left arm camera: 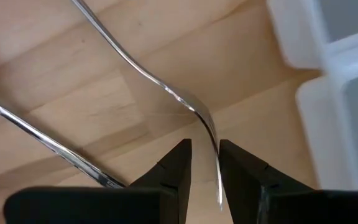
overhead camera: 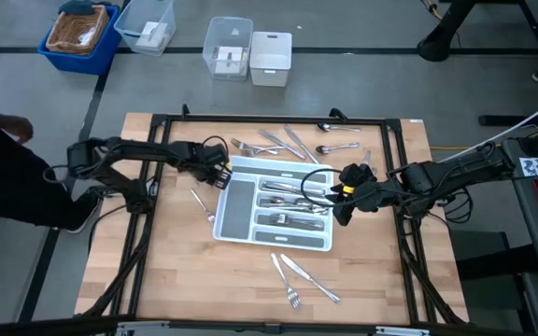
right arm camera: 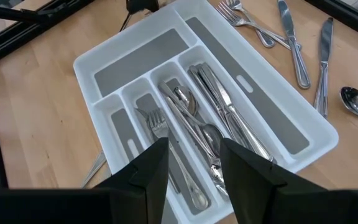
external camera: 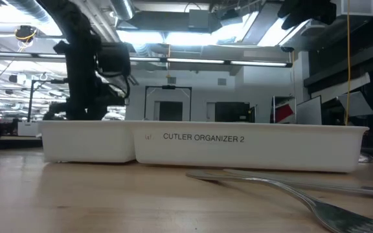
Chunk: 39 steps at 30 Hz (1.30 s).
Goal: Sort silverware
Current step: Put the fork into the organizer tray
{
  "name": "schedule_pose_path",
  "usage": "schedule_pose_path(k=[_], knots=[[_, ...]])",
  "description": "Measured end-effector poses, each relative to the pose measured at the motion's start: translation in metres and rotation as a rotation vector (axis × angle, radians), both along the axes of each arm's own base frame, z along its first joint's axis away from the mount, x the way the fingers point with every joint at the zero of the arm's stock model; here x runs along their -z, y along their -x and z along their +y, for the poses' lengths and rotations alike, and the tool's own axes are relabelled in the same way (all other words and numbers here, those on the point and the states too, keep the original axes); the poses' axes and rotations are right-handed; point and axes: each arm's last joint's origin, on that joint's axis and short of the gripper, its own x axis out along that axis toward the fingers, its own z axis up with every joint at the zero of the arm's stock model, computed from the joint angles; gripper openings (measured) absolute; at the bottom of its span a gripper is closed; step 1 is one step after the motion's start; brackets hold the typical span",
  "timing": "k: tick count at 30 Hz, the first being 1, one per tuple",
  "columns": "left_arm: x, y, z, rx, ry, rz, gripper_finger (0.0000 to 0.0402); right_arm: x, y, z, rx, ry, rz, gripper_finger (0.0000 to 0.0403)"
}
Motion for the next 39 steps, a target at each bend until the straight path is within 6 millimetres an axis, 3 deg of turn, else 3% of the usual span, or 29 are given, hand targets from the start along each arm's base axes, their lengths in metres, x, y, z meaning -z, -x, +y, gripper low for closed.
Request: schedule_pose_path(k=[6, 9, 12, 18, 23, 28, 31, 39], knots=[[0.010, -0.002, 0.000, 0.088, 0.037, 0.051, 0.0043, 0.000, 0.000, 0.000, 0.000, 0.001, 0.000, 0.0147], [0.008, -0.001, 0.000, 0.132, 0.038, 0.049, 0.0008, 0.000, 0.000, 0.000, 0.001, 0.001, 0.000, 0.0147], [0.000, 0.001, -0.001, 0.163, 0.034, 0.049, 0.0006, 0.000, 0.000, 0.000, 0.001, 0.001, 0.000, 0.0147], [-0.044, 0.009, -0.004, 0.294, 0.010, 0.073, 0.0002, 0.000, 0.000, 0.000, 0.000, 0.000, 0.000, 0.0147], [-0.093, 0.008, -0.011, 0.467, -0.093, -0.124, 0.0001, 0.000, 0.000, 0.000, 0.000, 0.000, 0.000, 0.0147], [-0.128, -0.017, -0.027, 0.702, -0.149, -0.613, 0.0001, 0.000, 0.000, 0.000, 0.000, 0.002, 0.000, 0.0147], [-0.137, -0.038, -0.043, 0.874, -0.250, -0.796, 0.0001, 0.000, 0.000, 0.000, 0.002, 0.005, -0.001, 0.0147], [-0.104, -0.089, -0.086, 1.259, -0.400, -0.832, 0.0000, 0.000, 0.000, 0.000, 0.002, 0.006, -0.001, 0.0147]])
